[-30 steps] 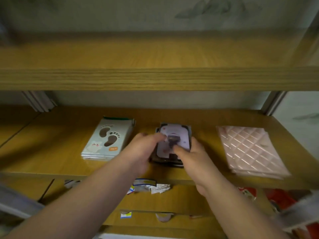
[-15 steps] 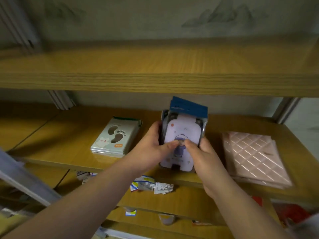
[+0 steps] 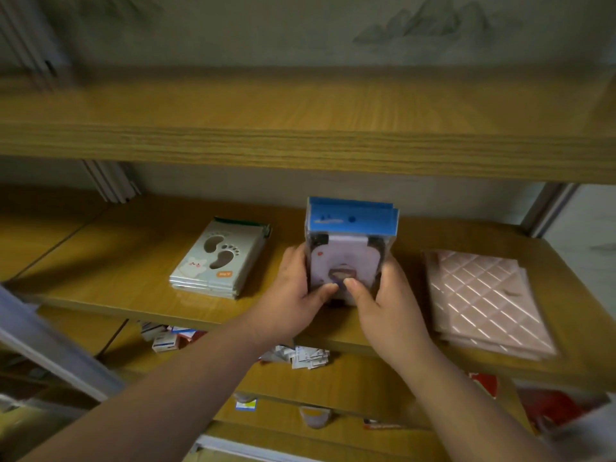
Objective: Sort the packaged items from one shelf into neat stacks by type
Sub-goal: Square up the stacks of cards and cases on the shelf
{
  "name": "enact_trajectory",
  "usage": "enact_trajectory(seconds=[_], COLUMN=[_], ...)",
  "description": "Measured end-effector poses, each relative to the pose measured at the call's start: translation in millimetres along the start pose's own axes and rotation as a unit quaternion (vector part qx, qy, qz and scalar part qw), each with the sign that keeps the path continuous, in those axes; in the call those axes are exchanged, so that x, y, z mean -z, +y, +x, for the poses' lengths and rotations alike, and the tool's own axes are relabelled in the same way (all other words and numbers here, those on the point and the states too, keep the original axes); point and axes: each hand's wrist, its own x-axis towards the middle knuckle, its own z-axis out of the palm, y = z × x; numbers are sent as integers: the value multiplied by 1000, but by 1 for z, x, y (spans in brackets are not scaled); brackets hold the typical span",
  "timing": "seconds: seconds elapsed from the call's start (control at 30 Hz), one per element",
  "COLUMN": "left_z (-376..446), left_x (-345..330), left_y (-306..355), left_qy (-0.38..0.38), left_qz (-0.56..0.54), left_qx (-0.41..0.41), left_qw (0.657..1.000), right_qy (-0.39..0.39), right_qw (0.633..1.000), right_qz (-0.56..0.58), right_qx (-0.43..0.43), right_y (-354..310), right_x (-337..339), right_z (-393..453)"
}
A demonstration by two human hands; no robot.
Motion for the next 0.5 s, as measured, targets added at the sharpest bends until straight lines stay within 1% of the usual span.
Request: enact_trajectory(seconds=[0.07,0.1,0.17,0.2,0.3,0.33,0.43,0.5], left_z=[3,6,11,14,20,22,30,33], left_x=[3,5,8,10,13,13,15,18], left_y=[3,4,4,3,1,0,1,4], left_qy=[39,49,56,56,48,40,27,40], left_qz=[-18,-23,-2,4,21,26,54,97], left_qx=[18,34,73,93,153,171,197,196], left_qw=[999,998,996,994,987,984,979,975], right_qy=[8,-4,-53,-77,-133,-144,-150,-141], right_qw=[998,995,984,978,962,954,949,953], right_qz=[34,59,92,88,-26,-47,-54,-41], right_qx=[-48,-78,-144,-174,-238,-258,-272,-266], right_y=[-8,-12,-22,-25,-29,-32,-36,-34], right_x=[1,1,1,-2,-12,-15,-17,-12], right_z=[10,17,31,38,56,59,62,59])
